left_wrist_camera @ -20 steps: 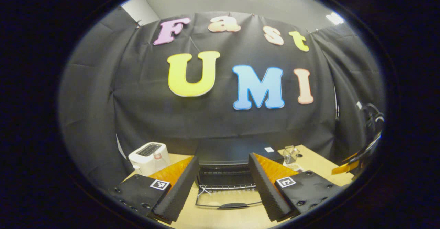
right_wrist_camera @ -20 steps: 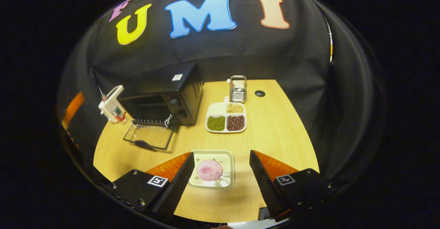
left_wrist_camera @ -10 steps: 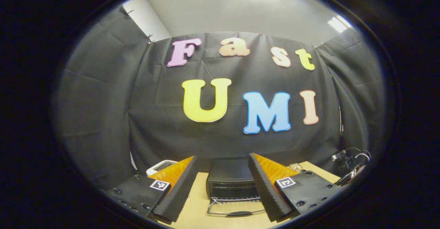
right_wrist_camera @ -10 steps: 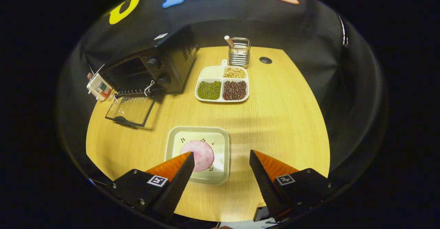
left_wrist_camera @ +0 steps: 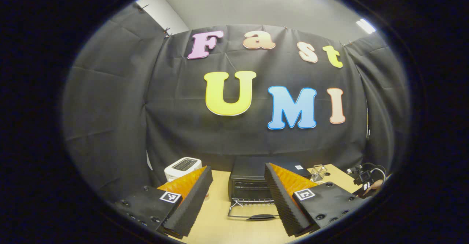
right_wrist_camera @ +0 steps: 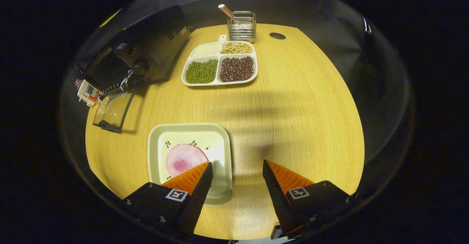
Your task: Open the electric oven with the left hand, put the food in, and close the electric oven.
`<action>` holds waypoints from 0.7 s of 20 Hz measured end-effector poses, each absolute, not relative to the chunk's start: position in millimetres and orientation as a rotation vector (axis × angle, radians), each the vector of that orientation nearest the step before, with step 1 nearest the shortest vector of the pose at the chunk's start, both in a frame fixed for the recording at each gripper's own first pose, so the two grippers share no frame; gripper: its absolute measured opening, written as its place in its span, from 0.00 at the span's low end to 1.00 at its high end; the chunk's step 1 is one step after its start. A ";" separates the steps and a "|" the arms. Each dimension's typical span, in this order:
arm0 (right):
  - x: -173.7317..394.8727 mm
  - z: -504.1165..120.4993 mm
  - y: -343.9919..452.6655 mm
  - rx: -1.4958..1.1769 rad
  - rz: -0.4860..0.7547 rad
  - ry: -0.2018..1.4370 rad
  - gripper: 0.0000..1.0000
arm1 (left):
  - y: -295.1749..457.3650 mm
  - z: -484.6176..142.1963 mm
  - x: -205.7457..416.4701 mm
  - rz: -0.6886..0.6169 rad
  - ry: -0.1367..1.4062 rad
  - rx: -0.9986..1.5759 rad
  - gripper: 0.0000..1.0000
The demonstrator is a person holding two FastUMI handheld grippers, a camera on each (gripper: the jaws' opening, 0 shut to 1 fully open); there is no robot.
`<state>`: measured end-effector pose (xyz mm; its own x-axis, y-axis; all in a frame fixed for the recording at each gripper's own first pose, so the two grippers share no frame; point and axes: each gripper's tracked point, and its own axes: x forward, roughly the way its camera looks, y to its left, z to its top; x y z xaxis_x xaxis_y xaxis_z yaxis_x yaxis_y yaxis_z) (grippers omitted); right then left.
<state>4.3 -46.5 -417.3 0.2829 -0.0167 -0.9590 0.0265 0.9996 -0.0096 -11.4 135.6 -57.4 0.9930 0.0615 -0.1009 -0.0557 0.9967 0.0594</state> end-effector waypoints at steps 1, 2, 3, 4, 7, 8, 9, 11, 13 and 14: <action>4.8 -419.8 -45.2 -0.004 -0.028 1.293 0.84 | 138.9 -59.3 -12.4 0.066 0.106 0.055 1.00; 7.2 -422.6 -45.1 -0.023 -0.029 1.300 0.84 | 141.6 -60.6 -13.7 0.074 0.111 0.054 1.00; 7.7 -430.6 -47.3 -0.047 -0.039 1.310 0.84 | 144.6 -61.7 -15.6 0.078 0.115 0.051 1.00; 7.2 -431.7 -47.6 -0.060 -0.043 1.329 0.73 | 146.4 -63.0 -16.8 0.082 0.119 0.049 1.00; 9.6 -432.9 -39.0 -0.038 -0.035 1.345 0.63 | 152.8 -68.2 -18.1 0.096 0.129 0.043 1.00; 9.0 -438.7 -33.2 -0.012 -0.005 1.337 0.62 | 152.6 -70.8 -17.9 0.098 0.133 0.037 1.00; 7.7 -432.3 -28.8 0.002 -0.026 1.351 0.51 | 151.4 -73.7 -16.0 0.099 0.137 0.032 1.00; 3.5 -436.0 -31.1 -0.011 -0.002 1.414 0.17 | 150.6 -78.4 -16.5 0.099 0.148 0.025 1.00; 3.2 -462.9 -33.2 0.071 -0.006 1.459 0.01 | 147.2 -79.8 -17.9 0.090 0.151 0.023 1.00; 4.9 -477.1 -37.1 0.102 -0.015 1.480 0.01 | 147.1 -78.4 -19.1 0.088 0.149 0.030 1.00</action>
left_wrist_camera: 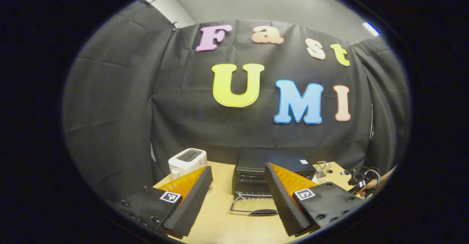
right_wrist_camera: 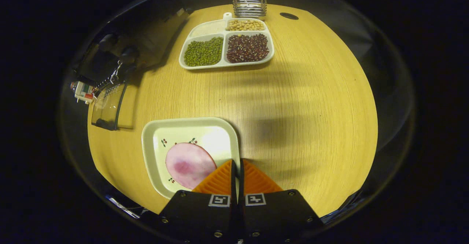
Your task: Open the electric oven with the left hand, put the food in, and close the electric oven.
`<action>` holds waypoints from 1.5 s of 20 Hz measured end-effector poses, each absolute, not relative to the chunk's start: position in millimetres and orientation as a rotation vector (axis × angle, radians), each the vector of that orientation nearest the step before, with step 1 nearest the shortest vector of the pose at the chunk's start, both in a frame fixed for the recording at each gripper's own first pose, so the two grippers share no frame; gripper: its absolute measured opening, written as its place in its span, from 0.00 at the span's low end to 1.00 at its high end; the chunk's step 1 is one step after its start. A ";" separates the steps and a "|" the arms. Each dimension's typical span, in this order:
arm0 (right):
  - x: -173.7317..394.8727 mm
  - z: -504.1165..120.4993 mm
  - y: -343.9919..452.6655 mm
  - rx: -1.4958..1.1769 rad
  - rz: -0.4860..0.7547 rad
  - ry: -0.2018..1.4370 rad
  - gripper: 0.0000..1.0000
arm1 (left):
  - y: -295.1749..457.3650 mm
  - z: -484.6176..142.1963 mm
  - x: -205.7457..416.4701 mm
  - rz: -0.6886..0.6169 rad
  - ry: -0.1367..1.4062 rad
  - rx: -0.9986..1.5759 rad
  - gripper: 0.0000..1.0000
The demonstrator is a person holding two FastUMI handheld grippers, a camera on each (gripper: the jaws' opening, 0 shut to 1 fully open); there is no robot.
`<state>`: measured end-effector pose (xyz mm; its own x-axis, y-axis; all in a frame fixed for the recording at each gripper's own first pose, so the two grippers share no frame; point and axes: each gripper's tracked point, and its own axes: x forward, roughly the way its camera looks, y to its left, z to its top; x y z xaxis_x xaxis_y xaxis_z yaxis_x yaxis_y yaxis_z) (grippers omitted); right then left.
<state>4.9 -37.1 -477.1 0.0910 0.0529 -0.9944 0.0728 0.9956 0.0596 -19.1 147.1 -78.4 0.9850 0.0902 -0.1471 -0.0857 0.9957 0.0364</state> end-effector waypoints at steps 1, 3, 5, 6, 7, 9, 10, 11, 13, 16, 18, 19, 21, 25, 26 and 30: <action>6.6 -484.5 -42.9 0.136 -0.022 1.482 0.01 | 148.1 -77.0 -19.1 0.089 0.144 0.038 0.96; 6.8 -498.8 -46.3 0.228 -0.036 1.507 0.00 | 147.9 -73.3 -21.6 0.086 0.136 0.048 0.96; 7.1 -503.6 -49.1 0.309 -0.054 1.507 0.00 | 151.3 -71.8 -22.1 0.090 0.132 0.048 1.00; 5.3 -502.9 -50.5 0.326 -0.048 1.505 0.00 | 152.5 -71.1 -22.6 0.093 0.131 0.043 1.00; 4.2 -500.3 -51.4 0.340 -0.056 1.494 0.00 | 153.9 -72.1 -23.5 0.096 0.133 0.038 1.00; 2.7 -499.5 -50.9 0.364 -0.059 1.484 0.00 | 154.6 -74.1 -23.7 0.099 0.140 0.028 1.00; 0.4 -499.9 -49.0 0.371 -0.049 1.493 0.00 | 154.3 -74.5 -24.6 0.098 0.141 0.024 1.00; -4.1 -499.2 -47.0 0.375 -0.037 1.501 0.01 | 153.0 -75.5 -23.0 0.096 0.143 0.020 1.00; -6.9 -498.5 -38.5 0.432 -0.013 1.491 0.01 | 151.4 -76.9 -22.8 0.090 0.148 0.020 1.00; -4.8 -491.2 -23.9 0.616 0.008 1.421 0.00 | 153.0 -76.1 -22.5 0.094 0.151 0.029 0.96; -9.4 -490.9 -20.8 0.705 0.017 1.385 0.00 | 153.0 -76.9 -21.9 0.095 0.156 0.031 1.00; -12.3 -491.9 -20.0 0.743 0.009 1.371 0.00 | 153.5 -77.1 -22.9 0.096 0.158 0.032 1.00; -14.7 -491.7 -13.7 0.837 0.014 1.345 0.00 | 152.5 -77.4 -21.6 0.093 0.163 0.030 1.00; -10.4 -485.8 -2.4 0.988 0.017 1.269 0.00 | 146.0 -73.5 -17.4 0.079 0.157 0.039 1.00; -8.9 -484.0 -0.6 1.019 0.016 1.253 0.00 | 143.8 -73.0 -17.1 0.074 0.157 0.041 1.00; -10.9 -498.1 2.3 0.984 -0.035 1.285 0.00 | 136.3 -74.4 -15.6 0.058 0.161 0.045 1.00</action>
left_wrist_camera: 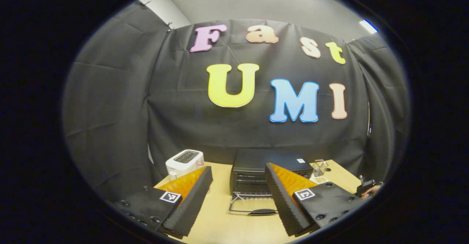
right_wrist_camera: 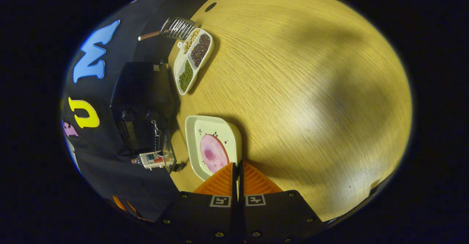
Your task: Open the electric oven with the left hand, put the food in, and close the electric oven.
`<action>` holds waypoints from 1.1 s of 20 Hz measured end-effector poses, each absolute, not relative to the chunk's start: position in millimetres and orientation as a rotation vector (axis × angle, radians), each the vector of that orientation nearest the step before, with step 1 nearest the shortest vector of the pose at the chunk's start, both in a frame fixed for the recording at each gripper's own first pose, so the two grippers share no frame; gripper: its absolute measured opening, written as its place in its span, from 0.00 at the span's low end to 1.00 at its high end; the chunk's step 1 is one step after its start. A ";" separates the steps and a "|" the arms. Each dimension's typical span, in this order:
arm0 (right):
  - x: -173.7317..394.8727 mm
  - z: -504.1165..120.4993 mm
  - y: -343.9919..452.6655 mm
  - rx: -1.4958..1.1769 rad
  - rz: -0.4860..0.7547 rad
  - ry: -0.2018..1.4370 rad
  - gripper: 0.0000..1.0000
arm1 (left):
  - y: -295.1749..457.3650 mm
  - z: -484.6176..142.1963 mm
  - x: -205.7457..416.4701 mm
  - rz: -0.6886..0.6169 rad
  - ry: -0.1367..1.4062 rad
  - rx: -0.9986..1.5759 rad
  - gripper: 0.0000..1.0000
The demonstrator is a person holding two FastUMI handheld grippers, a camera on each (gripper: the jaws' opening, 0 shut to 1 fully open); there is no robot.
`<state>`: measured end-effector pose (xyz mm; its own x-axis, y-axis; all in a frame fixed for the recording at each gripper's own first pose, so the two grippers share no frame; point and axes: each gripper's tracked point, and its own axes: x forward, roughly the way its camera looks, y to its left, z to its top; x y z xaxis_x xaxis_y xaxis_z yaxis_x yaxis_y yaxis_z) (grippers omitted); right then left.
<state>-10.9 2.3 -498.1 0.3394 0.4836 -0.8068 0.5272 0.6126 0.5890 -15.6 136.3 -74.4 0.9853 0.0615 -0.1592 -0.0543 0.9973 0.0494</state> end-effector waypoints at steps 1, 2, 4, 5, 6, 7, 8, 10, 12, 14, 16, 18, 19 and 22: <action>-10.7 -496.9 0.2 0.957 -0.059 1.295 0.00 | 134.9 -75.2 -14.5 0.055 0.162 0.045 1.00; -10.6 -498.5 0.0 0.914 -0.081 1.312 0.00 | 133.4 -75.2 -14.5 0.052 0.163 0.044 1.00; -13.5 -502.1 -3.6 0.809 -0.136 1.353 0.00 | 129.6 -76.6 -14.5 0.044 0.164 0.041 1.00; -14.0 -502.6 -4.3 0.776 -0.170 1.371 0.00 | 128.5 -77.9 -13.8 0.041 0.166 0.041 1.00; -11.7 -503.9 -3.0 0.753 -0.197 1.385 0.01 | 127.5 -77.7 -14.2 0.038 0.166 0.042 1.00; -11.9 -503.3 -3.1 0.722 -0.219 1.398 0.02 | 126.0 -78.7 -14.7 0.035 0.164 0.042 1.00; -13.1 -500.7 -4.9 0.695 -0.239 1.410 0.15 | 124.2 -78.8 -14.5 0.032 0.165 0.042 1.00; -15.2 -504.5 -4.8 0.646 -0.261 1.418 0.16 | 124.5 -80.8 -14.4 0.032 0.168 0.042 1.00; -15.5 -492.6 -14.0 0.614 -0.247 1.390 0.16 | 125.6 -81.3 -14.2 0.036 0.167 0.039 1.00; -16.5 -507.3 -5.8 0.650 -0.217 1.339 0.01 | 128.1 -81.6 -14.5 0.040 0.165 0.039 1.00; -16.9 -505.6 -6.3 0.753 -0.185 1.279 0.01 | 133.8 -80.7 -14.8 0.045 0.165 0.040 1.00; -27.9 -499.5 1.5 0.952 -0.138 1.262 0.00 | 138.2 -80.0 -13.4 0.050 0.168 0.039 1.00; -28.4 -500.4 1.6 1.018 -0.141 1.235 0.00 | 138.6 -80.0 -12.6 0.052 0.168 0.038 1.00; -32.1 -495.7 -5.1 1.107 -0.151 1.157 0.00 | 139.2 -76.4 -9.2 0.052 0.163 0.037 1.00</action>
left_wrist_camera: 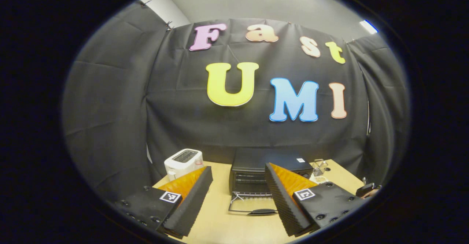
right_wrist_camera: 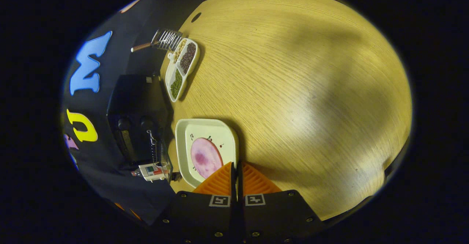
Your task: Open the electric oven with the left hand, put the food in, and close the electric oven.
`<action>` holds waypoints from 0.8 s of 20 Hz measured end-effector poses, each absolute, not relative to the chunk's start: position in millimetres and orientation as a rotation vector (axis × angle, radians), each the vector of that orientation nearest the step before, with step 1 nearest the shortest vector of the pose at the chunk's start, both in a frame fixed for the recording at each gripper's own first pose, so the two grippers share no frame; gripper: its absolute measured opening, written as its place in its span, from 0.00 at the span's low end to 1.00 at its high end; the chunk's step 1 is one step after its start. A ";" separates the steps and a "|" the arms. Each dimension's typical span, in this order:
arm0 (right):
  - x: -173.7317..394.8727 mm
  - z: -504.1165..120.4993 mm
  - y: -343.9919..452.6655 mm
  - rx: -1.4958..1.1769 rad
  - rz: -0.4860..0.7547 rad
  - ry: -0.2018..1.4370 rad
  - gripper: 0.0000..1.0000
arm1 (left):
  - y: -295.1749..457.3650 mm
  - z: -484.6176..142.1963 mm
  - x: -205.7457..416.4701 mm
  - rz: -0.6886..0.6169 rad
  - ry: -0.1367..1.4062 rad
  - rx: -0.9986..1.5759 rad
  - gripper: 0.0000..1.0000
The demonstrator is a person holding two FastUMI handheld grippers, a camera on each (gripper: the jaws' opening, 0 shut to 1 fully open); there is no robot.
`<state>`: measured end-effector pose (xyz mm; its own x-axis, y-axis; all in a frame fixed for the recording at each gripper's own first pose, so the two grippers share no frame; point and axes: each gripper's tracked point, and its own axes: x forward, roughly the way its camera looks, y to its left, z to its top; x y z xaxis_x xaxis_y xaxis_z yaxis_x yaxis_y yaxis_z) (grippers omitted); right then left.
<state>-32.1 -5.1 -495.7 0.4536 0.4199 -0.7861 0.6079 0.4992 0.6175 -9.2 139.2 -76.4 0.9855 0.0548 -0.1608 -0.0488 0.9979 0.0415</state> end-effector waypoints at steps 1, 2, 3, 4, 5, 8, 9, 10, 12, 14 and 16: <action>-35.1 -489.8 -6.4 1.124 -0.147 1.142 0.00 | 138.1 -76.2 -8.9 0.048 0.161 0.036 1.00; -32.9 -486.4 -6.2 1.129 -0.145 1.123 0.00 | 136.3 -74.2 -8.5 0.042 0.158 0.036 1.00; -36.1 -480.2 -3.9 1.128 -0.144 1.114 0.00 | 134.2 -73.7 -6.7 0.038 0.155 0.038 1.00; -37.4 -472.9 -0.6 1.130 -0.142 1.108 0.00 | 132.6 -71.1 -5.5 0.032 0.151 0.038 1.00; -40.8 -466.3 4.2 1.131 -0.144 1.104 0.00 | 130.2 -69.5 -4.5 0.025 0.146 0.036 1.00; -42.2 -441.1 26.4 1.166 -0.152 1.071 0.00 | 126.0 -61.6 -3.0 0.002 0.127 0.033 1.00; -40.6 -432.2 37.1 1.185 -0.158 1.058 0.00 | 126.2 -60.3 -2.4 -0.004 0.121 0.033 1.00; -39.6 -424.6 48.5 1.200 -0.168 1.050 0.00 | 126.6 -57.5 -3.0 -0.011 0.116 0.034 1.00; -42.0 -418.6 80.2 1.225 -0.183 1.044 0.00 | 129.9 -53.8 -4.9 -0.021 0.105 0.035 1.00; -37.4 -411.3 111.6 1.263 -0.192 1.048 0.00 | 135.6 -50.2 -6.4 -0.027 0.092 0.033 1.00; -25.8 -398.2 133.5 1.306 -0.193 1.044 0.00 | 144.4 -44.7 -9.5 -0.032 0.076 0.031 1.00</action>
